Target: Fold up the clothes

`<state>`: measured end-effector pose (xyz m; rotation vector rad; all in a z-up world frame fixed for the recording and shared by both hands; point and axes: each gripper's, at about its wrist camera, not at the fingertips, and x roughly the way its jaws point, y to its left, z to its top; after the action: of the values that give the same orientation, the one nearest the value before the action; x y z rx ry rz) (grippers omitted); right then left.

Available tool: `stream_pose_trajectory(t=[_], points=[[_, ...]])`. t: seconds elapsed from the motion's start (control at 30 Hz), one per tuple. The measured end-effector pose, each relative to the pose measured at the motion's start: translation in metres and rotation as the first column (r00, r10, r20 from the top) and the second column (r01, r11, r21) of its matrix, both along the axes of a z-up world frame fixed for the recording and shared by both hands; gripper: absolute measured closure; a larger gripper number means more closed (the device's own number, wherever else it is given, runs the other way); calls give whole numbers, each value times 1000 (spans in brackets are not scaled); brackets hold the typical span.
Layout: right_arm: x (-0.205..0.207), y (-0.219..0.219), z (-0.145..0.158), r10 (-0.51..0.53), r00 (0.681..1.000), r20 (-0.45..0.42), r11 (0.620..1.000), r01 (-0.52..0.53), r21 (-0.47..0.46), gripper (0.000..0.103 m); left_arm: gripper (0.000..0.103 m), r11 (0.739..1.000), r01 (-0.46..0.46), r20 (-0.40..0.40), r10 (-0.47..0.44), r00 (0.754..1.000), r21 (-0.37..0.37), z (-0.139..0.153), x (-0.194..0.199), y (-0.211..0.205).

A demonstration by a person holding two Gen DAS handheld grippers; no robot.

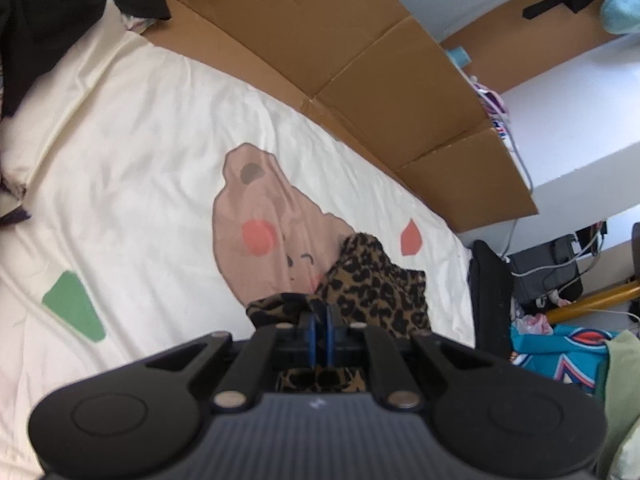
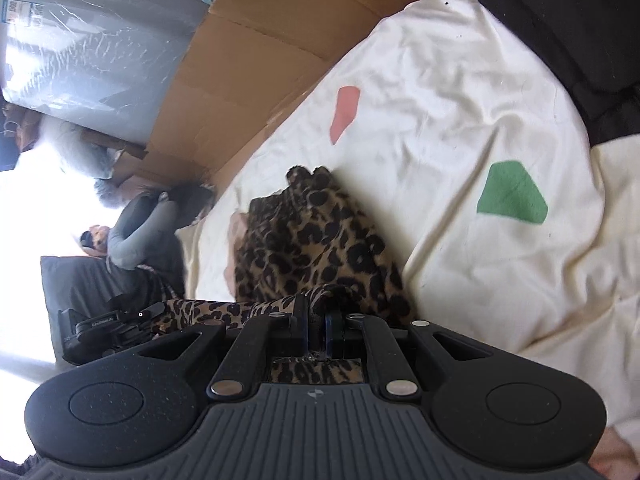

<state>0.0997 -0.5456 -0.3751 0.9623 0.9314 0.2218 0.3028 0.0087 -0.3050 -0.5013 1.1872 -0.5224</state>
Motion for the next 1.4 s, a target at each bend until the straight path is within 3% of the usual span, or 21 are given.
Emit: stream_pose_trajectory(t=[0.4,0.5,0.57,0.6,0.7,0.87,1.03,1.2,1.4], points=[[23,1,-27,-26,997,-72,998,21,-65,91,94,993,-8,-39,12,999,116,-49,23,-9],[26,3,-27,-16,996,-85,996,8,-86,87,80,986,-18,-34,24,999,166,-48,22,-9],[25,4,-21,-11,996,-93,993,0,-118,78,56,979,-9,-6,10,1000,205,-40,18,-10],[24,6,-18,-8,995,-98,991,-6,-133,73,52,975,2,7,-4,1000,222,-36,15,-11],[18,9,-4,-4,997,-82,980,-13,-197,55,47,965,42,31,-51,998,259,-24,5,-15],[8,18,17,11,998,-58,947,-29,-319,53,31,949,95,62,-119,991,302,-12,-17,-29],[3,31,21,37,998,-46,926,-52,-375,47,23,937,128,65,-157,985,326,-16,-35,-44],[2,43,12,36,997,-67,916,-60,-396,47,23,944,114,5,-122,993,310,-37,-41,-52],[-1,54,1,65,994,-89,894,-97,-436,44,23,923,177,-15,-182,983,341,-55,-44,-72]])
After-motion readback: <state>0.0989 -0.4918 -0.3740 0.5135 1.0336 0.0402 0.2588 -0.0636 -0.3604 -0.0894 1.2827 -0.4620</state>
